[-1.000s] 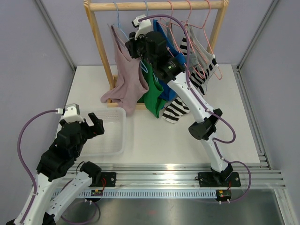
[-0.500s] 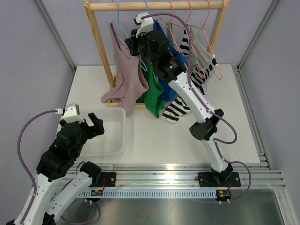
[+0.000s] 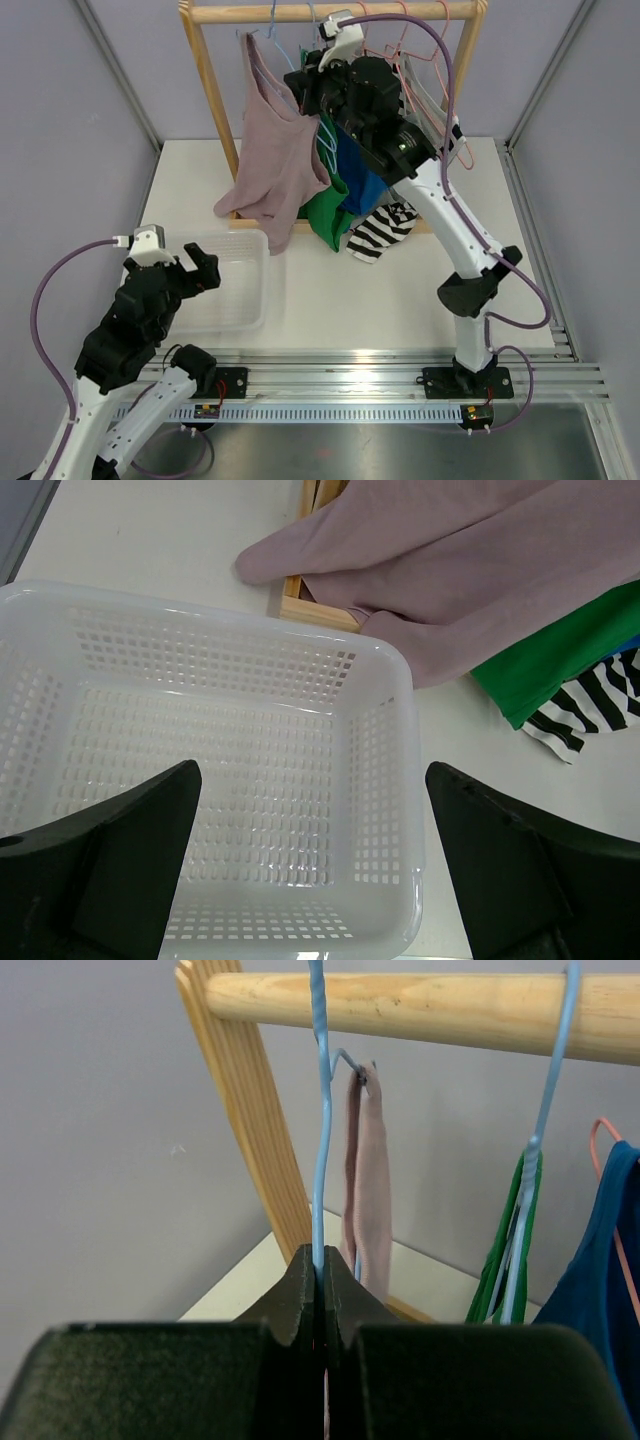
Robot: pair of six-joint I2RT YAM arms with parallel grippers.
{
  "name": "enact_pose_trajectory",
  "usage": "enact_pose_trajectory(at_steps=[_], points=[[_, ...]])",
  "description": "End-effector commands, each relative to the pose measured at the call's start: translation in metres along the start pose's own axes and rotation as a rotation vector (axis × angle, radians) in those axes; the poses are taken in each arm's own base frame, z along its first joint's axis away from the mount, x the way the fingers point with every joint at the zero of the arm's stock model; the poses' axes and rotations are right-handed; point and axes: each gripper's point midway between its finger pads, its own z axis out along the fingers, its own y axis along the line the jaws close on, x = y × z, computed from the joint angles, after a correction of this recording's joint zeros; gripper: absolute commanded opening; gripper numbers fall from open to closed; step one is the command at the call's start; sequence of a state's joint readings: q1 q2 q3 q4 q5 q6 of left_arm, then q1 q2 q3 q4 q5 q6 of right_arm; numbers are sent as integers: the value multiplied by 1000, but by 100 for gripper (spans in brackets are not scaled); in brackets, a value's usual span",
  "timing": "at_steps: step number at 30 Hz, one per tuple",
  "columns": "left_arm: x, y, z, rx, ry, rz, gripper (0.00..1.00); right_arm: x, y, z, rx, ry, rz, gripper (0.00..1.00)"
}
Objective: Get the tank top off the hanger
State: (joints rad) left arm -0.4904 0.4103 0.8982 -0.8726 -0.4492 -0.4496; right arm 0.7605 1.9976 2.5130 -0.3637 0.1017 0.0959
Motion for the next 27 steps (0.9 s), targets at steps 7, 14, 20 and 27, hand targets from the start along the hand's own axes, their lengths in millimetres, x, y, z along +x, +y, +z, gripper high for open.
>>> enact_pose_trajectory(at_steps=[7, 14, 20, 27], points=[[-17, -3, -10, 39, -87, -45, 99, -68, 31, -100, -156, -97, 117, 0], [-30, -27, -9, 139, -78, -1, 99, -77, 31, -192, -201, -99, 158, 0], [-72, -86, -24, 392, -116, -21, 99, -52, 13, -268, -140, 14, 180, 0], [-103, -173, -13, 675, -74, -69, 99, 7, -4, -337, -100, 96, 230, 0]])
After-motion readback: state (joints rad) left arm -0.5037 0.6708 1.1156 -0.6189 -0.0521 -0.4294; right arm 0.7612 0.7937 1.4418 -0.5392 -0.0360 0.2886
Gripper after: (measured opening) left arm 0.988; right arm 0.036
